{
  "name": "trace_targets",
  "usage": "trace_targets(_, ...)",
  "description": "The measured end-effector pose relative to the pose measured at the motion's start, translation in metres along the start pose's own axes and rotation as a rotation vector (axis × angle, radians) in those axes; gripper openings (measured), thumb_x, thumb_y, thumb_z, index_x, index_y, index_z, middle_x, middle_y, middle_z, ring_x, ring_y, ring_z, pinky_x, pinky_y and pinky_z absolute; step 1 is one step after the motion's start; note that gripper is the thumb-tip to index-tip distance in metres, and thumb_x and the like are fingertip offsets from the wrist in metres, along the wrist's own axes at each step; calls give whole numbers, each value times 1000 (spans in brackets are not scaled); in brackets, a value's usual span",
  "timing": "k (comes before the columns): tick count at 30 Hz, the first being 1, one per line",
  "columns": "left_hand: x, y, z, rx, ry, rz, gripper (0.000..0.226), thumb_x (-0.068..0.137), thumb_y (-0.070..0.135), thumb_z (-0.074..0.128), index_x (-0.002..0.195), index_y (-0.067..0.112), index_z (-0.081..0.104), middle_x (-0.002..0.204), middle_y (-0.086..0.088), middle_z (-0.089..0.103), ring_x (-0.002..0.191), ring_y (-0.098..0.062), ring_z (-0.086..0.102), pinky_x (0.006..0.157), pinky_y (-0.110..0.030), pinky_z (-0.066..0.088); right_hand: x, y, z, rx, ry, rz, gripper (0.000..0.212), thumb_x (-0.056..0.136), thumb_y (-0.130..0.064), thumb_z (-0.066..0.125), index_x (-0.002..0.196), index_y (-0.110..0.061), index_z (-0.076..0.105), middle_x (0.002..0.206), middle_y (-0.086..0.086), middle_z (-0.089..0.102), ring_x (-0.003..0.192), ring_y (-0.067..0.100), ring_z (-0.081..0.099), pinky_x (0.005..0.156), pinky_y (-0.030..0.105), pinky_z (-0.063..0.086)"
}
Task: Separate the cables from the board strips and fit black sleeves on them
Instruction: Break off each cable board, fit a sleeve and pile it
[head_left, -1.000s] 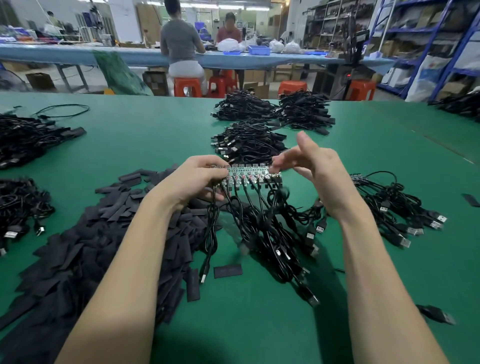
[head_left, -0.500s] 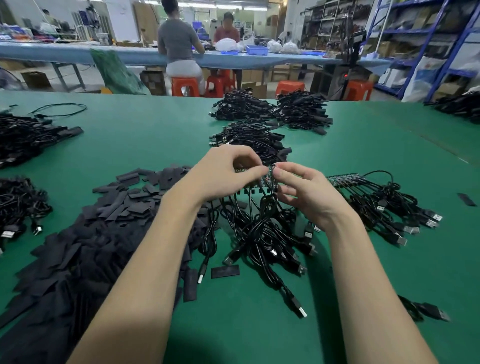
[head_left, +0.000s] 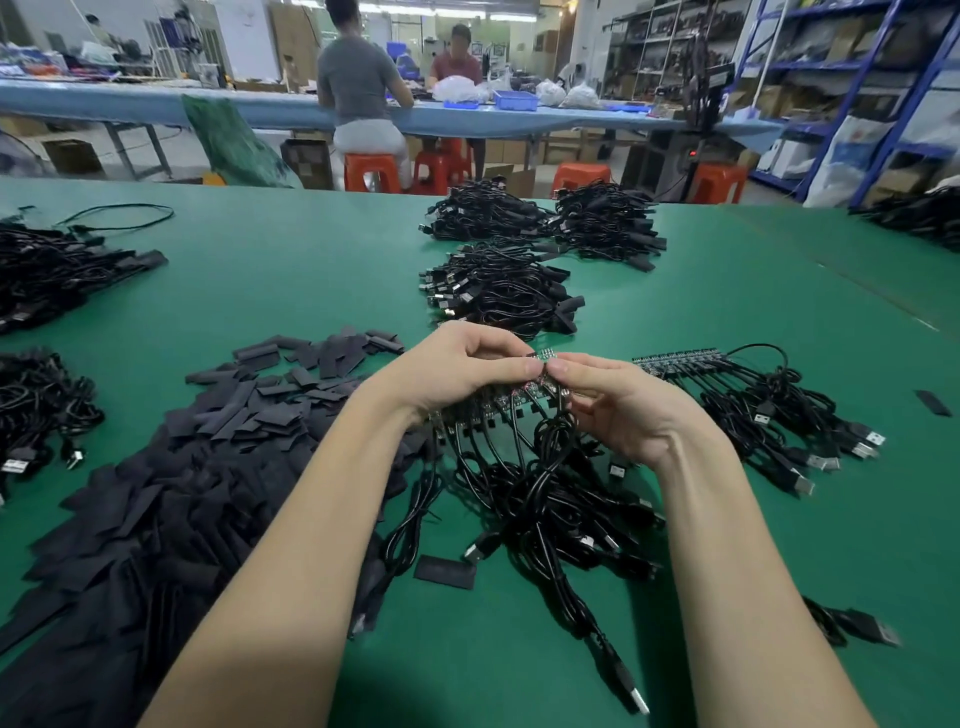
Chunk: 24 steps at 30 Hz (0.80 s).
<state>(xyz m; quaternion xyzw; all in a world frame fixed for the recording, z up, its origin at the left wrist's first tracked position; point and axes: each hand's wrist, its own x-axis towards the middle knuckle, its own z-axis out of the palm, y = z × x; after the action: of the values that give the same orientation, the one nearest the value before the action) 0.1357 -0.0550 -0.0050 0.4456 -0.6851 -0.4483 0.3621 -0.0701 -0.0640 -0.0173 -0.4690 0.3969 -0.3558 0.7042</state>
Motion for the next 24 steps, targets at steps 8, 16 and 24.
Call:
trace_targets(8,6,-15,16,31,132,-31,6,87,33,77,93,30,76,96,10,77,90,-4,69,90,-22,47,-15,-17,-3,84,26,-48,36,66,-21,80,99,-16,68,75,-4,74,61,6,66,57,19,53)
trace_targets(16,7,-2,45,-250,421,2,15,100,31,59,96,26,73,92,12,75,92,-4,68,90,-26,54,1,-25,27,-78,359,-132,14,77,-16,86,85,-18,75,75,-1,72,48,7,52,51,16,50)
trace_targets(24,-8,-23,50,-602,485,-111,3,93,13,69,96,14,70,94,-6,74,92,-16,66,94,-29,51,-3,-29,43,-414,389,-218,22,80,-37,85,91,-20,76,84,-2,74,64,7,63,59,20,55)
